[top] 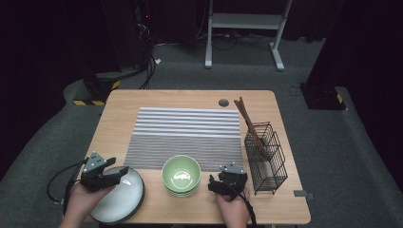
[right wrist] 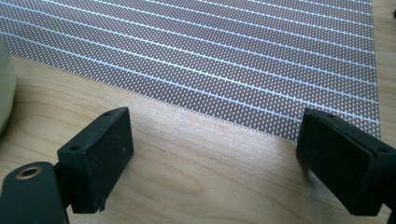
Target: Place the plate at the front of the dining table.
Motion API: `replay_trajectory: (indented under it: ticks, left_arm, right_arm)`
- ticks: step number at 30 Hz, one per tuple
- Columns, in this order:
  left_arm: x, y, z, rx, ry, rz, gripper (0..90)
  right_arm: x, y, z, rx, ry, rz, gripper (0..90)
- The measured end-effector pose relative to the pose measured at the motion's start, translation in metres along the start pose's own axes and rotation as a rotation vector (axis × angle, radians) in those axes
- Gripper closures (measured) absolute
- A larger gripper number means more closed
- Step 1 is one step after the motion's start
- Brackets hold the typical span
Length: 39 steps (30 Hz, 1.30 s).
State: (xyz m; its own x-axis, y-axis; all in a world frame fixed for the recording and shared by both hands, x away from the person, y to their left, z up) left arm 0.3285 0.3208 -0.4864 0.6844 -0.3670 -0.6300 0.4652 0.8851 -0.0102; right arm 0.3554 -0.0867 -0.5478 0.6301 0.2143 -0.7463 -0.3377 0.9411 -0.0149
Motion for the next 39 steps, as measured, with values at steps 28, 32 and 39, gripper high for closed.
replay_trajectory:
  ticks: [28,32,39]
  left_arm:
    - [-0.009,0.011,-0.001,-0.032,0.009,0.014,34.4]
    - [-0.019,0.017,-0.001,-0.036,0.04,0.045,34.4]
    - [-0.031,0.024,-0.006,-0.057,0.114,0.081,35.0]
  right_arm:
    - [0.003,-0.006,0.005,0.023,-0.01,-0.018,15.2]
    - [0.004,-0.007,0.007,0.014,0.005,-0.01,13.7]
    - [0.003,-0.006,0.005,0.011,-0.003,-0.009,16.1]
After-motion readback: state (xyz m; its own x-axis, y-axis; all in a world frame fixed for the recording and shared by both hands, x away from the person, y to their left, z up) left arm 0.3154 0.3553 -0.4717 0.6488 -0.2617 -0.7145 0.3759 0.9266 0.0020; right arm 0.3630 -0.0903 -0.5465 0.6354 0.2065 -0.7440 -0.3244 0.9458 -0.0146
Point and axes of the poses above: each handheld gripper's, and its own axes: x roughly forward along the jaws, z roughly out of its top, y roughly to its left, the point moved 3 cm from there along x, roughly forward along the jaws, and after that the axes turned 3 degrees about y, right-handed, at the moved point
